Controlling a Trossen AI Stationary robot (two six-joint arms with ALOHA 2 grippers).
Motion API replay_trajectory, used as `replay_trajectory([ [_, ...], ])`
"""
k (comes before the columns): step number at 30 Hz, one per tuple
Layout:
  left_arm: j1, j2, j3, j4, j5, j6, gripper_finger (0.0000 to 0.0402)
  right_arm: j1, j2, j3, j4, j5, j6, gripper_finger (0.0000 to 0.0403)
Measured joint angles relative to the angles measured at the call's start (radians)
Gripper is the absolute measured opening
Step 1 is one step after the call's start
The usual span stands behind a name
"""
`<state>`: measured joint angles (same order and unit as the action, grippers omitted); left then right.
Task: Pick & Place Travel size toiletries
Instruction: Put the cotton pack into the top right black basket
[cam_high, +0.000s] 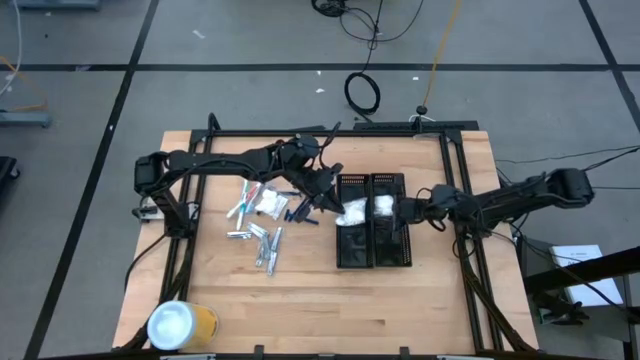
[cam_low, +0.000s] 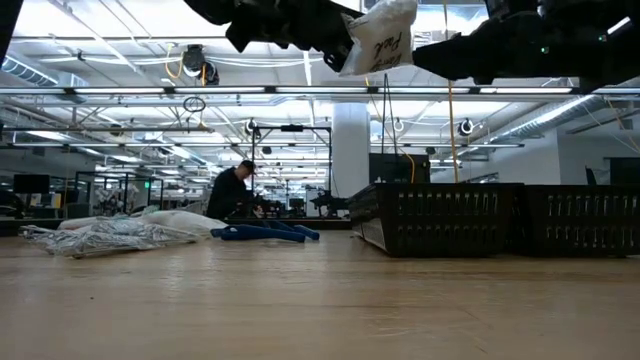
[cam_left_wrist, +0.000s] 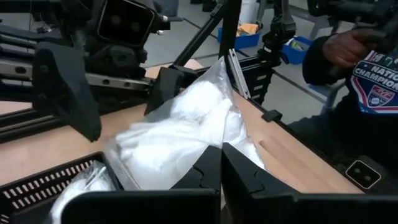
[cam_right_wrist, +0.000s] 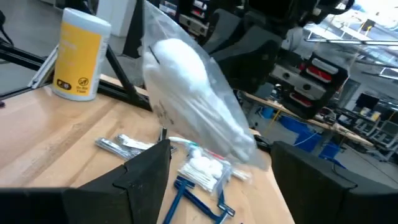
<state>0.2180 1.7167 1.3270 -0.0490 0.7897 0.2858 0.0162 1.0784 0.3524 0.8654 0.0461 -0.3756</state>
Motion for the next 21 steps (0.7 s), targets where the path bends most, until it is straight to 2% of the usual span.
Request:
replay_trajectory([
  [10, -0.005, 0.0, 0.0, -0.002, -0.004, -0.002, 0.0, 0.001, 0.143, 0.066, 0.086, 0.002, -0.001, 0.0263],
  [15, -0.005, 0.0, 0.0, -0.006, -0.004, -0.018, 0.0, 0.01, 0.162, 0.075, 0.106, 0.001, -0.002, 0.0261],
  [18, -0.005, 0.0, 0.0, -0.008, -0.005, -0.022, 0.0, 0.025, 0.161, 0.075, 0.11, 0.001, -0.008, 0.0246],
  [21, -0.004, 0.0, 0.0, -0.007, -0.005, -0.025, 0.0, 0.038, 0.156, 0.075, 0.113, 0.001, -0.023, 0.0215],
])
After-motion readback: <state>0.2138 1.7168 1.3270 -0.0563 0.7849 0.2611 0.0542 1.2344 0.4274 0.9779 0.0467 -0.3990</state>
